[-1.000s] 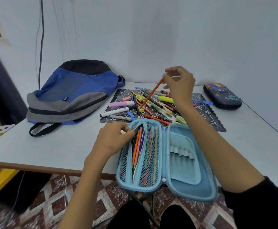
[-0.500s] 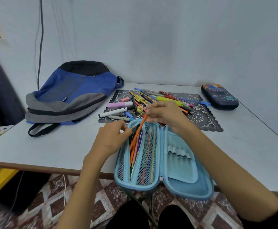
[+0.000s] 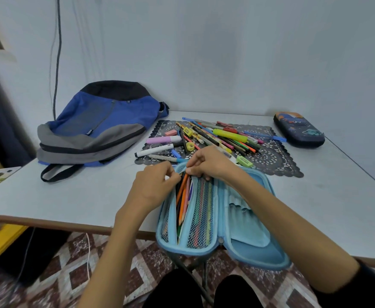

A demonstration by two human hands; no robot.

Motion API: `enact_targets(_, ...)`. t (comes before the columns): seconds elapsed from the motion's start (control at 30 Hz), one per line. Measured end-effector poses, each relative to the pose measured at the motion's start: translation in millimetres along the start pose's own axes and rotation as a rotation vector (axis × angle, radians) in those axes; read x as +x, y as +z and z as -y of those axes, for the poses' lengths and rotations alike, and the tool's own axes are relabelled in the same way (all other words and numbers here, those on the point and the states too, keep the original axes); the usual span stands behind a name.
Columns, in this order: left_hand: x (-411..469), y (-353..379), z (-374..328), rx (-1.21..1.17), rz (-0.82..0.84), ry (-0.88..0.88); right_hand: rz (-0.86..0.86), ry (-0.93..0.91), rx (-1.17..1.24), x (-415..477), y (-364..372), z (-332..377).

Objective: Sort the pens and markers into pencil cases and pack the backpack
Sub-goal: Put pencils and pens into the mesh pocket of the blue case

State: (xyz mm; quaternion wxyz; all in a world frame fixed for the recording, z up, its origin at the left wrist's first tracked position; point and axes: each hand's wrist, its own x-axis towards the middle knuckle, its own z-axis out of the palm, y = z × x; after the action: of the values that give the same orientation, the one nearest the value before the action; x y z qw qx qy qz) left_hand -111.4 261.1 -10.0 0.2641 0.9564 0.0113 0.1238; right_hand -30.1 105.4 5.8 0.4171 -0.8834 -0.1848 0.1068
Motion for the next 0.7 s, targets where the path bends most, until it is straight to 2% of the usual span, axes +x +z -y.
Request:
enact_targets(0.2, 1, 2, 3, 0.022, -0.002, 0.019, 0.020, -0.042, -0.150, 2, 8, 3)
enact_targets(0.3, 1, 1, 3, 0.010, 0.011, 0.009, -0.028, -0.078, -0.240, 2, 14, 2)
enact_targets(0.53, -2, -1, 0, 0.028, 0.010, 0.013, 0.017, -0.034, -0.176, 3, 11, 3)
enact_targets(0.7, -3, -1, 1, 0.004, 0.010, 0.019, 0.128, 0.049, -0.094, 6, -9, 10)
